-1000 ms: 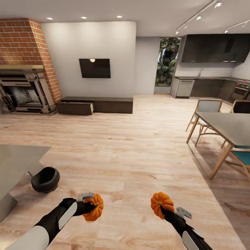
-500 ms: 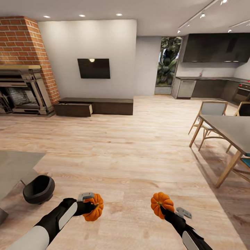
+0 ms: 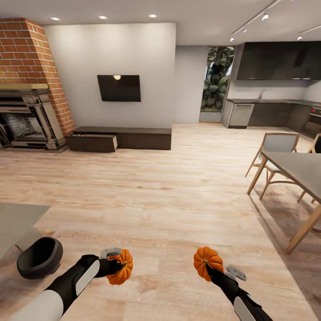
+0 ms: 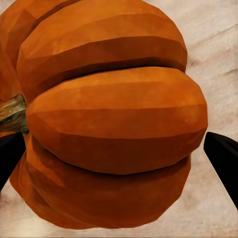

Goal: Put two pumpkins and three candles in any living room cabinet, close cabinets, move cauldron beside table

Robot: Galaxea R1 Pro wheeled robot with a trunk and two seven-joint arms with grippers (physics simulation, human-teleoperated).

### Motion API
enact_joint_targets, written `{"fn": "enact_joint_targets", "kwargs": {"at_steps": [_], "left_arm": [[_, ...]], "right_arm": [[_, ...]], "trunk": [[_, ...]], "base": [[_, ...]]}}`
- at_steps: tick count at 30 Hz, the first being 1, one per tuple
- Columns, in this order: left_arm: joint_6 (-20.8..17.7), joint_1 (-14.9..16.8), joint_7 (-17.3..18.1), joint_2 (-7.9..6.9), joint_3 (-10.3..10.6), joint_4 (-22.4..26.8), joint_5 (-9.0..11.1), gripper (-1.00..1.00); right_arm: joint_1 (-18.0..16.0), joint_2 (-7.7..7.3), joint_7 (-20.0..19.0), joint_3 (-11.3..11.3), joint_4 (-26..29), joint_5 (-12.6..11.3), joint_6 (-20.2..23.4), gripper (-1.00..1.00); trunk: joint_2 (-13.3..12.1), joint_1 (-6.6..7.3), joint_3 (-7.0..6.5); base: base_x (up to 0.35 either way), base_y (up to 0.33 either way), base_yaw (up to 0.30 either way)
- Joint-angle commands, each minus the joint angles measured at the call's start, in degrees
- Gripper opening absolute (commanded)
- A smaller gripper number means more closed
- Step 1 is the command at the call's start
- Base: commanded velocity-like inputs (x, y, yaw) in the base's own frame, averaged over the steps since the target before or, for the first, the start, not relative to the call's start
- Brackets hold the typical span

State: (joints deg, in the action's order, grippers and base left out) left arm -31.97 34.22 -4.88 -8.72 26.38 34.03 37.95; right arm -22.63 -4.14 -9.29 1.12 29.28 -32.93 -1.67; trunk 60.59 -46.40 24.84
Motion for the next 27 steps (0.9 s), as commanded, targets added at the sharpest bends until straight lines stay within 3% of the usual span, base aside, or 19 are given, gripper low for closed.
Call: {"fn": "enact_joint_targets", "kwargs": {"at_steps": [1,15,20,27], "left_arm": [[-0.11,0.06,-0.66,-0.11,0.42,0.15,0.51,-1.00],[-0.11,0.06,-0.66,-0.11,0.71,0.16,0.35,-1.00],[-0.04,0.06,-0.78,-0.07,2.21,0.10,0.30,-1.00],[0.03,0.06,-0.91,-0.06,2.55,0.12,0.29,-1.00]], "right_arm": [[-0.05,-0.04,-0.20,0.11,-0.02,-0.63,-0.18,-1.00],[-0.05,0.01,-0.12,0.11,-0.10,-0.98,-0.56,-1.00],[-0.05,0.01,-0.11,0.11,-0.16,-1.00,-1.00,-1.00],[-0.05,0.01,-0.11,0.11,-0.11,-1.00,-1.05,-1.00]], "trunk": [[0.04,-0.03,0.05],[0.04,-0.03,0.05],[0.04,-0.03,0.05],[0.04,-0.03,0.05]], "base": [[0.329,0.000,0.000],[0.305,0.000,0.000],[0.283,0.000,0.000],[0.283,0.000,0.000]]}}
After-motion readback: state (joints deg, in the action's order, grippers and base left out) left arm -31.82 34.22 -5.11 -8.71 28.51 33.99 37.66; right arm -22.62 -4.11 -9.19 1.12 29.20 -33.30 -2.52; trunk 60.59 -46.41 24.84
